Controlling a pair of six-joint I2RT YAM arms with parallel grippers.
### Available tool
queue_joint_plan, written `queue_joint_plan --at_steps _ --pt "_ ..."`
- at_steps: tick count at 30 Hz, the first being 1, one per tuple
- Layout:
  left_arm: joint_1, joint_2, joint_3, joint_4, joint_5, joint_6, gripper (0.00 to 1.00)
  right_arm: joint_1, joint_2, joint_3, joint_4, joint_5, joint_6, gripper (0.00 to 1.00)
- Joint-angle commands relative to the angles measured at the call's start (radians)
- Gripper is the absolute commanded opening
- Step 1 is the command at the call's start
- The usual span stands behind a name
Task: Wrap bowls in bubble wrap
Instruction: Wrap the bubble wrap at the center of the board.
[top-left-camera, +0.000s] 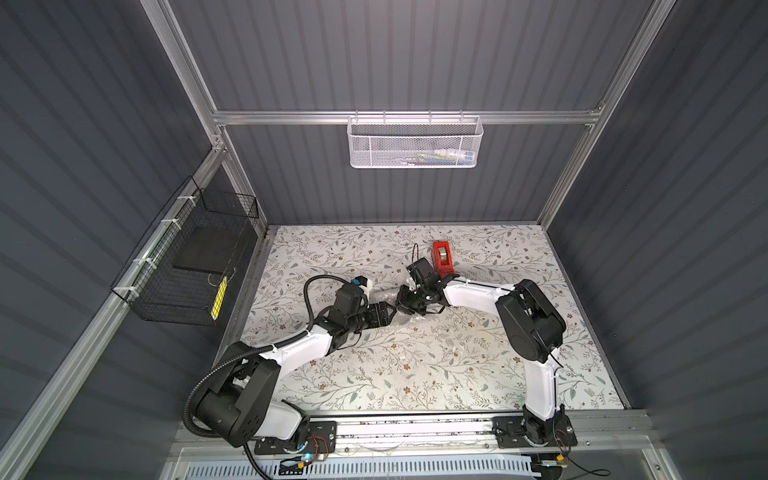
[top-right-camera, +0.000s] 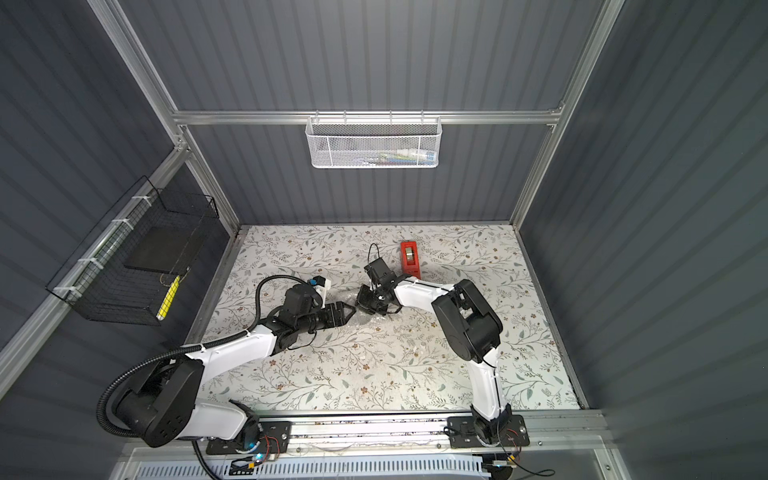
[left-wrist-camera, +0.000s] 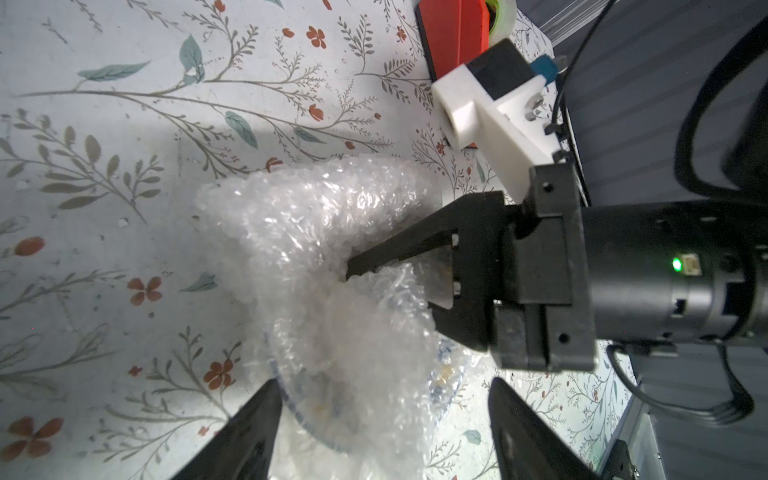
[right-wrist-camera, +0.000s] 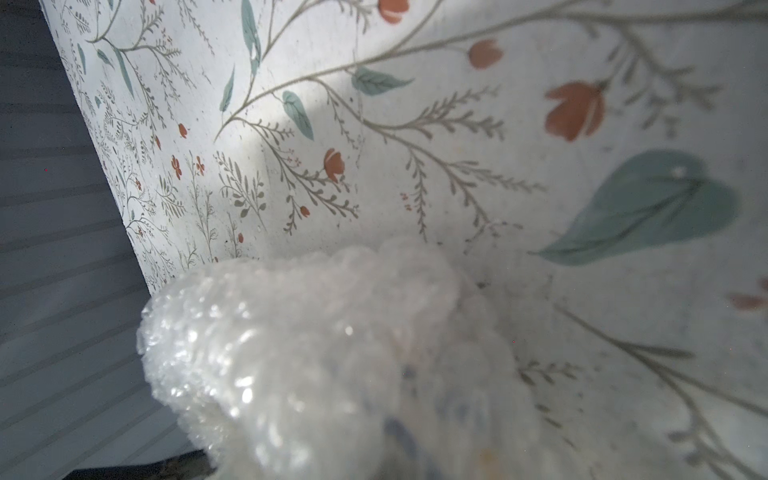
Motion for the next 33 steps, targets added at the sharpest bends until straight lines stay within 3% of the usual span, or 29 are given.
queue_joint_plan --at_steps 1,21,33 --pt "0.002 0.016 -0.021 -0.032 0.017 0.007 0.78 -0.01 0.057 -0.014 -0.069 0.074 -0.01 0.0" --pt "0.003 0.127 0.012 0.075 0.016 -0.02 0.79 -0.01 0.052 -0.038 -0.048 0.068 -0.003 0.0" --pt "0.014 0.205 0.012 0.099 0.003 -0.013 0.64 -0.014 0.036 -0.051 -0.032 0.067 -0.001 0.0"
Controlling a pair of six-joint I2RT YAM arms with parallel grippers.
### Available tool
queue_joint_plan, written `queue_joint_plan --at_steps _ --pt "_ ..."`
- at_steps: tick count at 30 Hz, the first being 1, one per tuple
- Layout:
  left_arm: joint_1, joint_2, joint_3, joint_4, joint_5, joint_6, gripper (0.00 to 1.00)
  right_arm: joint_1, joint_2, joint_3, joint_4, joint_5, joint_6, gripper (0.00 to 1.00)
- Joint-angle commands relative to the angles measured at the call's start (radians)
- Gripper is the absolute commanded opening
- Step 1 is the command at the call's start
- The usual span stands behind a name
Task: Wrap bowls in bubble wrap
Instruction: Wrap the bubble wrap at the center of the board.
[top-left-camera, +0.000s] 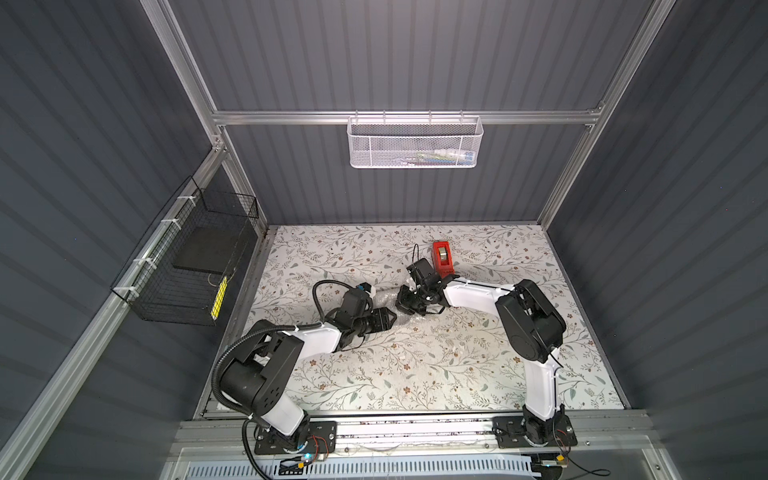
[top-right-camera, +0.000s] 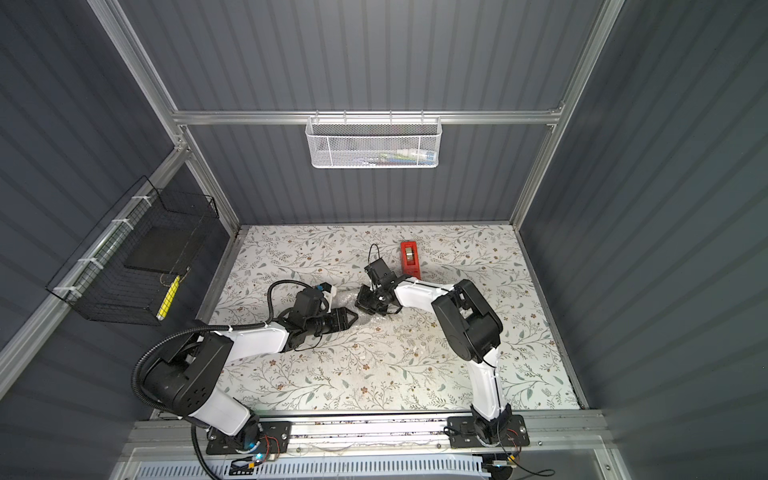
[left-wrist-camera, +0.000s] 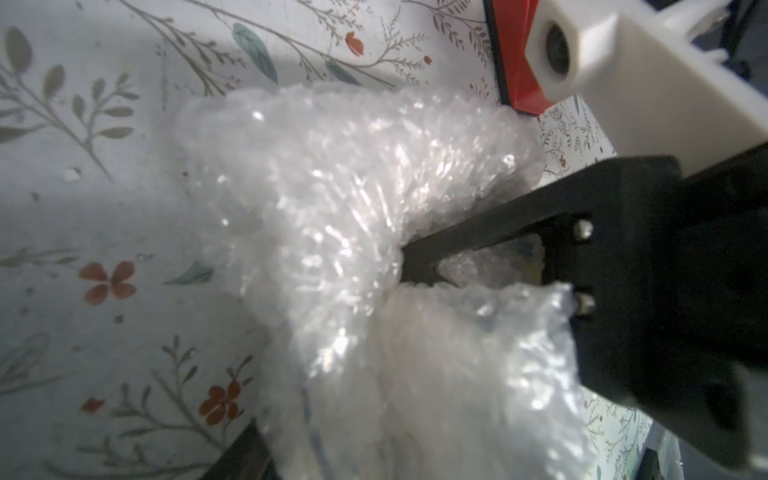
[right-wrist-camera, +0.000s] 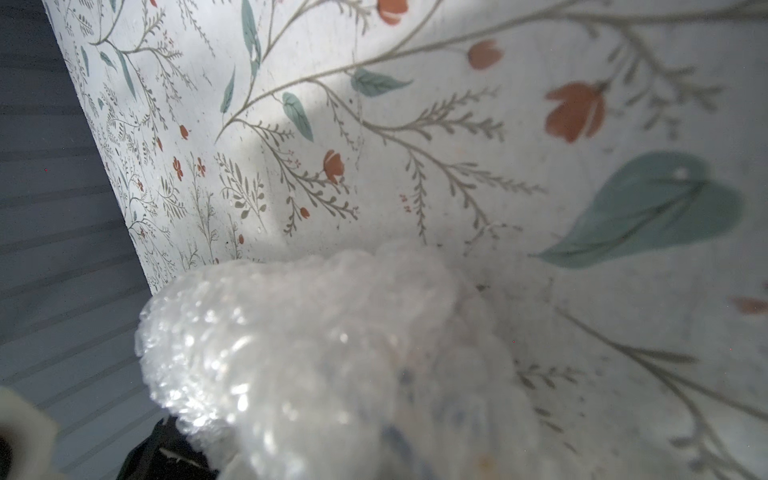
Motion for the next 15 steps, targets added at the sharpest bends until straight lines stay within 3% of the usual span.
queue_joint_plan --at_steps 1,5,8,15 --pt "0.008 0.024 0.014 -0.009 -0.015 0.007 0.61 -0.013 0.034 -0.041 -0.054 0.069 -0.004 0.0" --pt "0.01 0.03 0.017 -0.015 -0.023 0.014 0.47 -0.018 0.017 -0.063 -0.016 0.05 0.005 0.0" --pt "0.01 0.03 0.021 -0.033 -0.025 0.016 0.38 -0.023 -0.019 -0.085 0.033 0.04 0.007 0.06" --pt "0.01 0.041 0.039 -0.084 -0.03 0.025 0.27 -0.05 -0.087 -0.055 0.045 0.035 -0.039 0.12"
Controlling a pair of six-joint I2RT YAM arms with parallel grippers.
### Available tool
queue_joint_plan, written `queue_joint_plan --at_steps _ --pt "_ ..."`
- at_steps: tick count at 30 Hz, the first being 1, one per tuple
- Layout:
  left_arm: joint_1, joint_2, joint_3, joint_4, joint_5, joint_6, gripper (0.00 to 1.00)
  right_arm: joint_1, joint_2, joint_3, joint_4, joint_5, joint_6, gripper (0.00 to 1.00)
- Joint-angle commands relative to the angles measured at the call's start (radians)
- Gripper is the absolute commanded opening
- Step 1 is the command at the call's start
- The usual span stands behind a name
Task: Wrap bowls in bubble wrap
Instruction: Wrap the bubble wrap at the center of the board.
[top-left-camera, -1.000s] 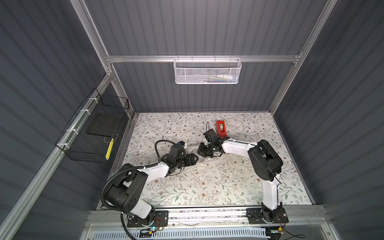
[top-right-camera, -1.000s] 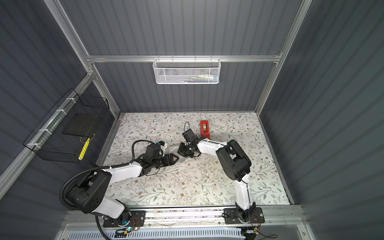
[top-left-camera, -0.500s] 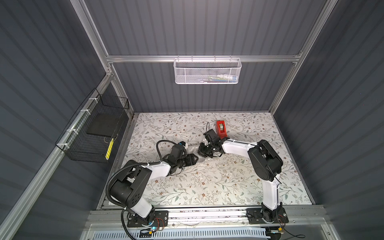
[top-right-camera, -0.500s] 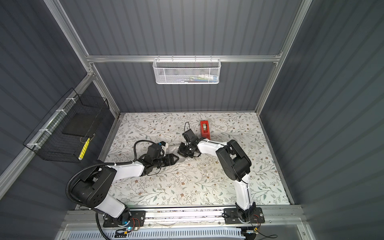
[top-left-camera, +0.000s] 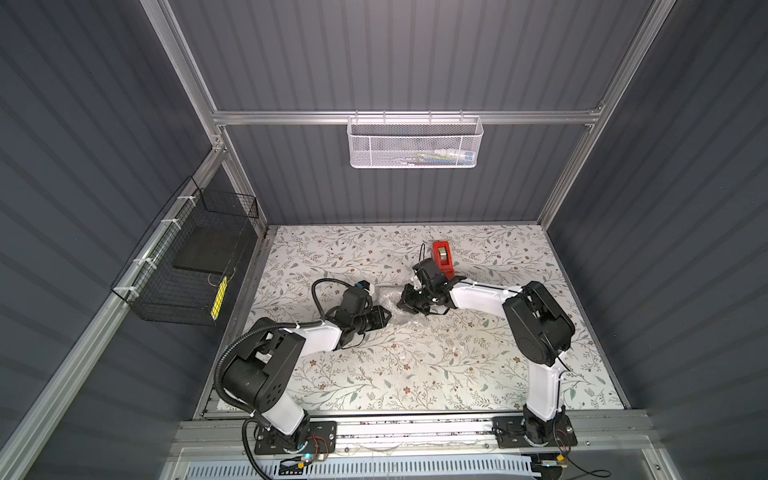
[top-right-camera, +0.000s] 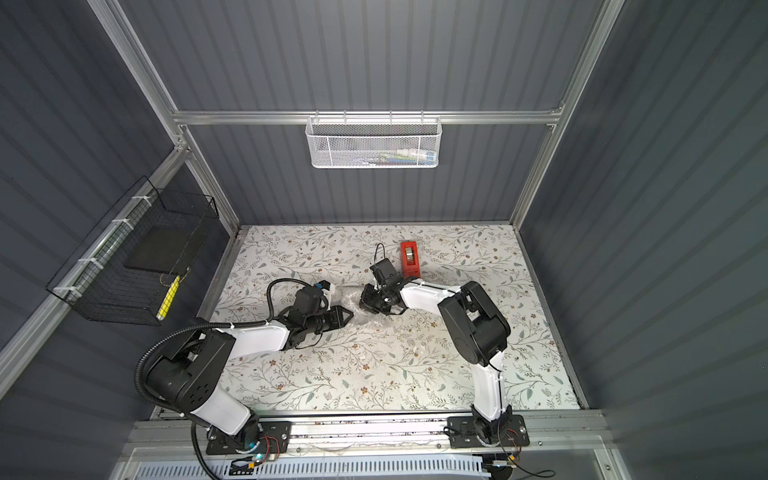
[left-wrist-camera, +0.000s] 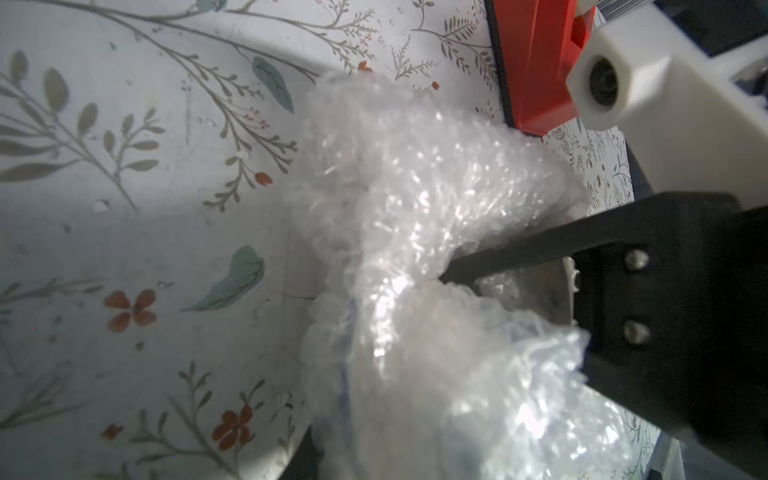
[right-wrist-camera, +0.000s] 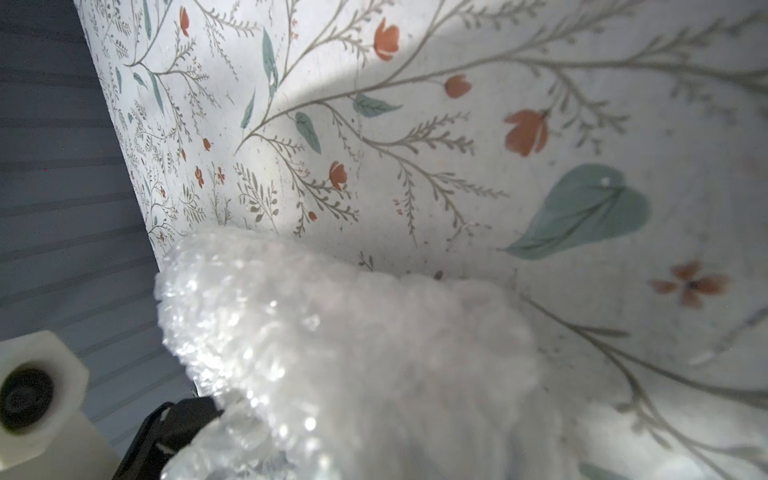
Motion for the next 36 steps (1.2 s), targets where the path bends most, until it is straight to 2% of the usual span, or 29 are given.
queue_joint_plan --at_steps 1,2,5,9,14,23,30,36 --pt "0.004 0.036 0.027 -0.096 -0.005 0.034 0.25 -0.029 -0.024 0.017 -0.002 0.038 -0.038 0.15" --pt "0.004 0.042 0.035 -0.107 -0.005 0.033 0.24 -0.033 -0.026 0.025 0.006 -0.005 -0.044 0.2" --pt "0.004 0.055 0.059 -0.147 -0.005 0.029 0.21 -0.043 -0.034 0.038 0.039 -0.023 -0.06 0.3" --pt "0.004 0.056 0.085 -0.197 0.001 0.031 0.2 -0.065 -0.086 -0.007 0.153 -0.066 -0.054 0.38" --pt "0.004 0.05 0.117 -0.253 0.001 0.029 0.18 -0.061 -0.199 -0.097 0.225 -0.118 -0.058 0.4" --pt "0.004 0.045 0.144 -0.305 -0.002 0.024 0.18 -0.005 -0.397 -0.235 0.126 -0.003 -0.08 0.4" --pt "0.003 0.033 0.166 -0.338 0.002 0.023 0.18 0.046 -0.41 -0.293 0.079 0.012 -0.04 0.37" --pt "0.002 0.042 0.181 -0.365 0.014 0.017 0.18 0.065 -0.29 -0.239 0.096 -0.021 -0.052 0.35"
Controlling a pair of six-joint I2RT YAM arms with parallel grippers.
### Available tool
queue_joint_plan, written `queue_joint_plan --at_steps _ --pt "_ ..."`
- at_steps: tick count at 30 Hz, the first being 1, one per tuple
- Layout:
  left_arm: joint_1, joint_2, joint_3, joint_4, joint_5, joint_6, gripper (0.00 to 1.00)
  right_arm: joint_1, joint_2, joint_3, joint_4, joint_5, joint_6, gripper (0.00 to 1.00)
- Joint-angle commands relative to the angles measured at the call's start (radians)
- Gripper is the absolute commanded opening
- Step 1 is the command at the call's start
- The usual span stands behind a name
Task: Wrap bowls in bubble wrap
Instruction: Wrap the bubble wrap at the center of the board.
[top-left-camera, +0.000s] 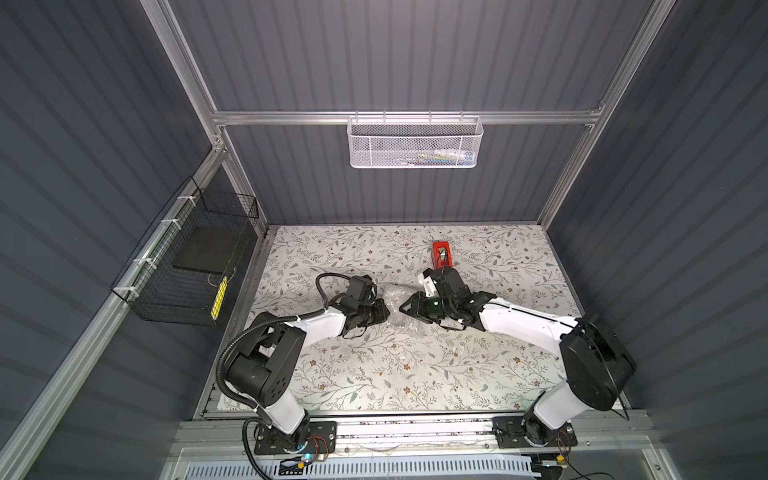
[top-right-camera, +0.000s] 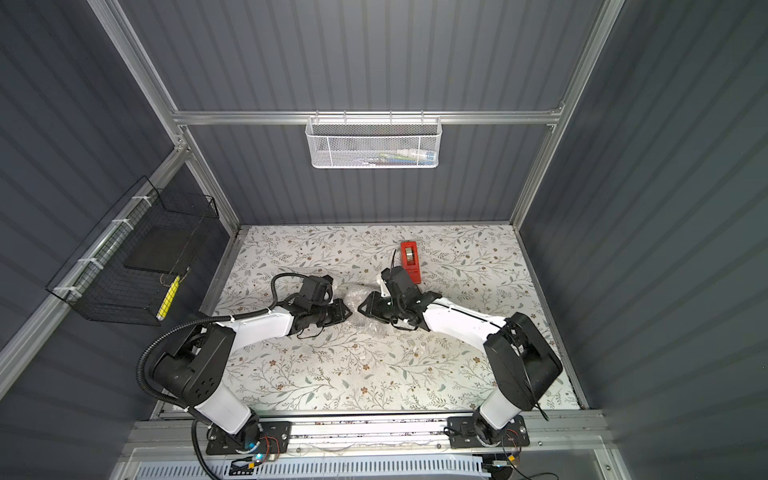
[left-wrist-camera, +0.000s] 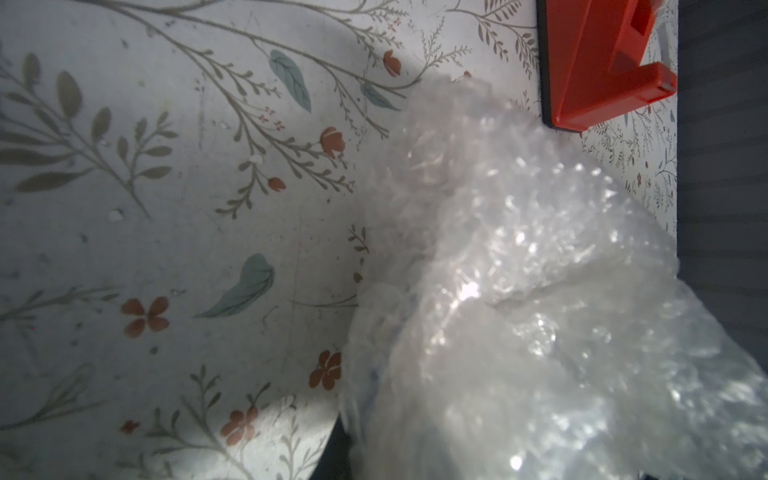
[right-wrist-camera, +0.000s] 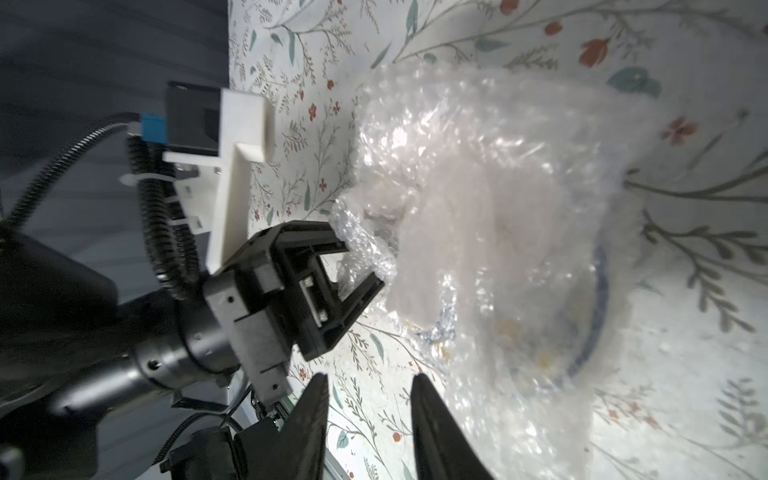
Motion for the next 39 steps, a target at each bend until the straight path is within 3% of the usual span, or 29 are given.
queue_joint_plan --at_steps 1,14,25,39 --pt "-0.003 0.004 0.011 -0.092 0.013 0.017 0.18 0.005 0.074 0.044 0.01 -0.016 -0.006 0.36" --pt "-0.004 0.005 0.01 -0.122 0.045 0.015 0.18 -0.043 0.249 0.213 0.03 -0.022 -0.021 0.32" --pt "-0.008 0.012 0.023 -0.149 0.064 0.021 0.17 -0.086 0.371 0.285 0.137 -0.081 0.066 0.36" --pt "-0.01 0.035 0.04 -0.217 0.023 0.004 0.14 -0.137 0.159 0.157 0.047 -0.007 0.001 0.38"
